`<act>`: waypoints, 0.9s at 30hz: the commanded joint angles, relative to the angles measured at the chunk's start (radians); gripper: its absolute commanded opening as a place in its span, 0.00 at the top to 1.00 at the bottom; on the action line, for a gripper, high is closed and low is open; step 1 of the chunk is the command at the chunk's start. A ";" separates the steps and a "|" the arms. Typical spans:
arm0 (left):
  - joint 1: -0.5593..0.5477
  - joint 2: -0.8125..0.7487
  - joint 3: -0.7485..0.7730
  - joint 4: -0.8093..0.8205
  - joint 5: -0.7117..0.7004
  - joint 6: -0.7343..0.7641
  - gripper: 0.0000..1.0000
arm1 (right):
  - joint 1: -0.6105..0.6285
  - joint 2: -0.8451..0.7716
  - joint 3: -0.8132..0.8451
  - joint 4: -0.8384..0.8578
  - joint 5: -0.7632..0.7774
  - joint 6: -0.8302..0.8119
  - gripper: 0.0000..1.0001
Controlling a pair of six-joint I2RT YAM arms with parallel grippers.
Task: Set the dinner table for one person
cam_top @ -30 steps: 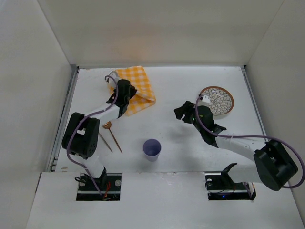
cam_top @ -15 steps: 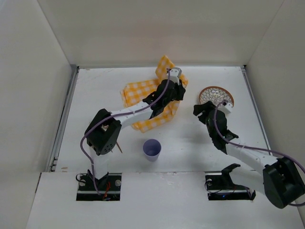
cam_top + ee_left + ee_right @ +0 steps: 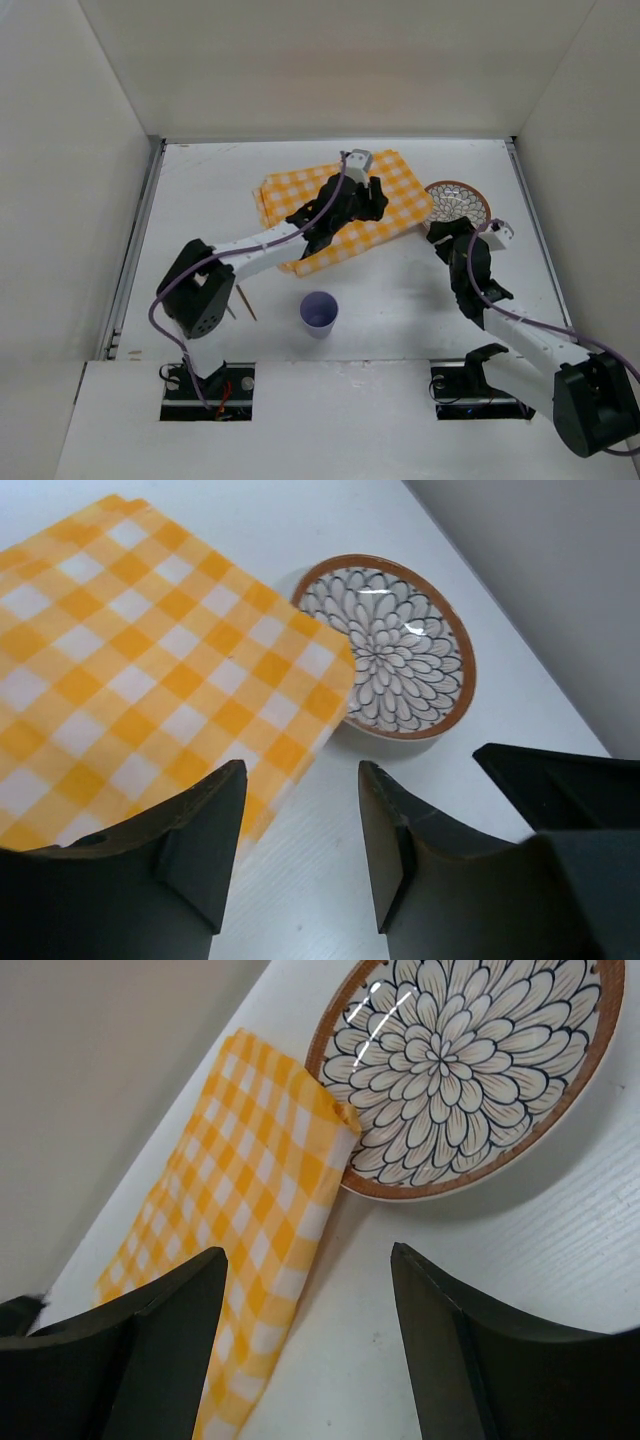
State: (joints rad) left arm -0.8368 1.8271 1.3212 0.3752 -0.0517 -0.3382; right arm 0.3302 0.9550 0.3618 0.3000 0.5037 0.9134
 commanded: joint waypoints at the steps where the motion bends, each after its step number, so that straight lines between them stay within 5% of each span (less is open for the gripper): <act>1: 0.073 -0.207 -0.136 0.002 -0.170 -0.056 0.52 | 0.017 0.025 0.029 0.030 -0.022 -0.005 0.28; 3: 0.118 -0.291 -0.244 -0.051 -0.288 -0.114 0.50 | 0.026 0.043 0.035 0.054 -0.034 -0.027 0.31; 5: 0.176 -0.380 -0.365 -0.128 -0.390 -0.200 0.49 | 0.039 0.074 0.049 0.062 -0.047 -0.041 0.45; 9: 0.270 -0.476 -0.548 -0.209 -0.387 -0.362 0.48 | 0.053 0.126 0.075 0.065 -0.082 -0.056 0.66; 12: 0.310 -0.470 -0.622 -0.216 -0.308 -0.419 0.48 | 0.057 0.154 0.088 0.065 -0.097 -0.061 0.65; 17: 0.319 -0.401 -0.663 -0.168 -0.189 -0.452 0.47 | 0.065 0.175 0.091 0.102 -0.122 -0.085 0.40; 21: 0.313 -0.350 -0.689 -0.165 -0.183 -0.478 0.51 | 0.076 0.202 0.109 0.105 -0.151 -0.107 0.32; 27: 0.325 -0.287 -0.720 -0.108 -0.175 -0.496 0.87 | 0.086 0.232 0.118 0.106 -0.149 -0.104 0.31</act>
State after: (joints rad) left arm -0.5217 1.5246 0.6334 0.2237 -0.2546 -0.8047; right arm 0.4053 1.1809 0.4370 0.3508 0.3592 0.8257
